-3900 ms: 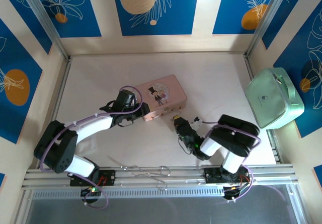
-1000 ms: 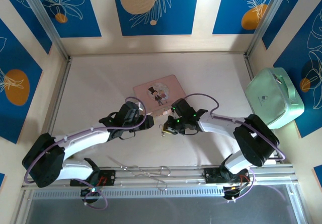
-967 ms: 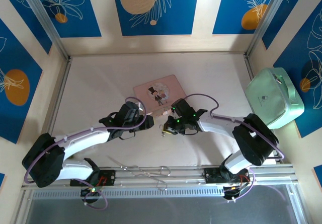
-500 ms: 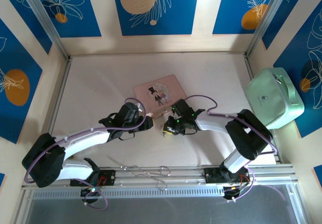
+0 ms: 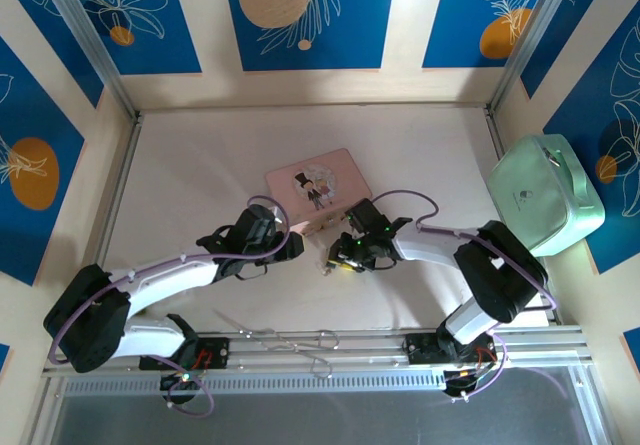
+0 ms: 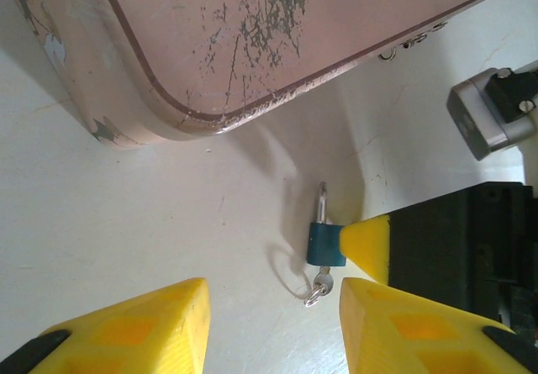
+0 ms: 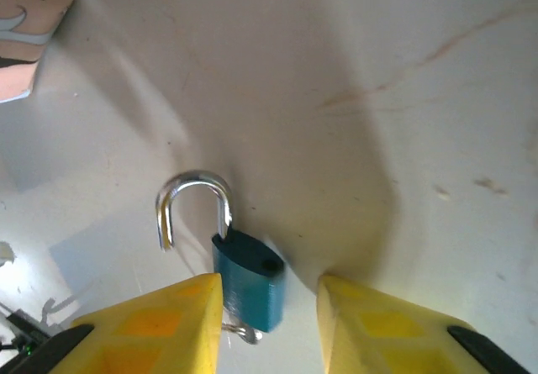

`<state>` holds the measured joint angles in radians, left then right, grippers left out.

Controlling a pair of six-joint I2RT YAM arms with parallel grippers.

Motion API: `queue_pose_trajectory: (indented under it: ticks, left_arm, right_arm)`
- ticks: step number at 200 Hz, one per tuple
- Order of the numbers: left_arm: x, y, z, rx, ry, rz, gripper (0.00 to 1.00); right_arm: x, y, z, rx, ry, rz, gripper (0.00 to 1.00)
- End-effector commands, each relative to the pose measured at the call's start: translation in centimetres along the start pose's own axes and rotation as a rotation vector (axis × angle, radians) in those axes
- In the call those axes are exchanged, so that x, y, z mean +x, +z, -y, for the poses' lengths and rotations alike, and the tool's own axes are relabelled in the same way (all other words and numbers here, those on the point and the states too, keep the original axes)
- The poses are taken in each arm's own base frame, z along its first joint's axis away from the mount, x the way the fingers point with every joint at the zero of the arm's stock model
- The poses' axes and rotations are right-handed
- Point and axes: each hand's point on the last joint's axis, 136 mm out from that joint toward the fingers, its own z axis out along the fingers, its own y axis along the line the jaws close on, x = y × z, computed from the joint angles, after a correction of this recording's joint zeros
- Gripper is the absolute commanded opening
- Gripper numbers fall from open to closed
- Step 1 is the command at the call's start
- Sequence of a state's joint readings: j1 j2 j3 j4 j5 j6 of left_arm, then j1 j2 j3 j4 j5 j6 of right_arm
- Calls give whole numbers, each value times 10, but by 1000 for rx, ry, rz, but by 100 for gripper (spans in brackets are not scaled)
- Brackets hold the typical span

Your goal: Unlock the padlock with the key

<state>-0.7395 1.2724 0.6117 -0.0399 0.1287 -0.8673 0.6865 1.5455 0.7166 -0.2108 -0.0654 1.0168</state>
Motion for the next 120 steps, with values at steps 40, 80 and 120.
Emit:
queue_pose_trajectory:
  ticks: [40,80,120]
  left_arm:
    - [-3,-5,-3,-2,-8,17,45]
    - [-11,-17,1,-12,32,37,47]
    - [-51,-63,25,-38,184,160,58]
  right_arm:
    - [-3,-35,2,108,-77,88,37]
    - [-8,-81,-20,133,-200,218,37]
    - [-17,-151,-35,132,-334,440,46]
